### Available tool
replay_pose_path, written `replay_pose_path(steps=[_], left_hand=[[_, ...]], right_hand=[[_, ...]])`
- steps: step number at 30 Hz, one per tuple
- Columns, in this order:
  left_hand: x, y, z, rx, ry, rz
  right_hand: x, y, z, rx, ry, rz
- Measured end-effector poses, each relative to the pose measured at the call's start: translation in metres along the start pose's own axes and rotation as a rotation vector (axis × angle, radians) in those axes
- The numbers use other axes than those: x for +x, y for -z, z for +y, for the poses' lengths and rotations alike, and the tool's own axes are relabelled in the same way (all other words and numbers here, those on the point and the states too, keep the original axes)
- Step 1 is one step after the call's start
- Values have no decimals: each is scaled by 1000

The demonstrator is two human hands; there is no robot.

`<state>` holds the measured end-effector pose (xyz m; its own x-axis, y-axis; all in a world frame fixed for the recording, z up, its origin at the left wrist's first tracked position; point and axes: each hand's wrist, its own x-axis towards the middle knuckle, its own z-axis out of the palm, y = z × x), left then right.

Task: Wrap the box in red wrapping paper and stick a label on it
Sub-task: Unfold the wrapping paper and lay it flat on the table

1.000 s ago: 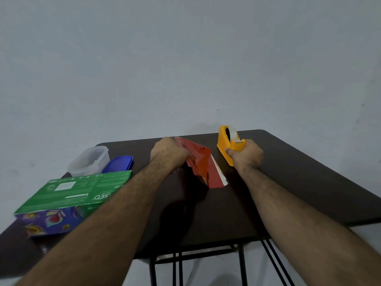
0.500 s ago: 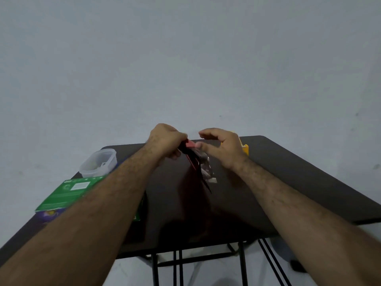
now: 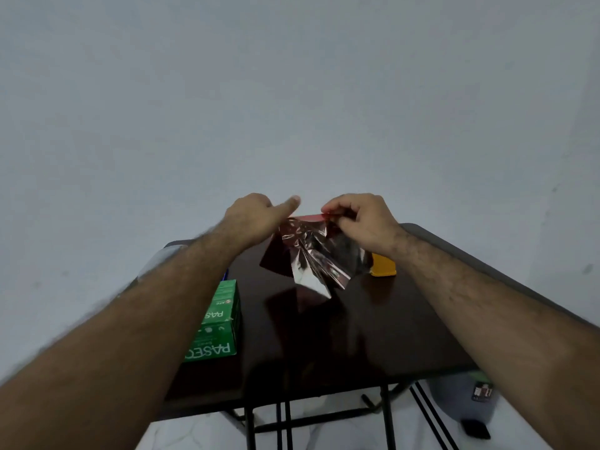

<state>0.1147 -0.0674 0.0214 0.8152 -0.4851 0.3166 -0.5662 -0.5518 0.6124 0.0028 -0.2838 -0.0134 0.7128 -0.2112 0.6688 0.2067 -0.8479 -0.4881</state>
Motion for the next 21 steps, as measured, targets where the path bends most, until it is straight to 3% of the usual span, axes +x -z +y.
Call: replay_pose_path(steps=[3,7,11,15,17,19,21], left_hand=[[-8,0,11,24,-178,14],[-2,-1,19,149,-264,77],[9,9,8,143,-181,68],[19,19,-4,-202,-23,21],[20,24,-2,-361,52,-23],[24,30,1,-437,85,-82],[34,40,2,-448,93,-160]], right_hand=[[15,12,-20,-39,16,-19],[28,21,-36,-52,-6,-122],[29,32,-24,-302,-88,-119],[18,41,-7,-630,-266,-161],[11,43,-9,-730,-306,-67],[4,40,-16,-687,-21,127],[-4,31,-25,-563,327,189]])
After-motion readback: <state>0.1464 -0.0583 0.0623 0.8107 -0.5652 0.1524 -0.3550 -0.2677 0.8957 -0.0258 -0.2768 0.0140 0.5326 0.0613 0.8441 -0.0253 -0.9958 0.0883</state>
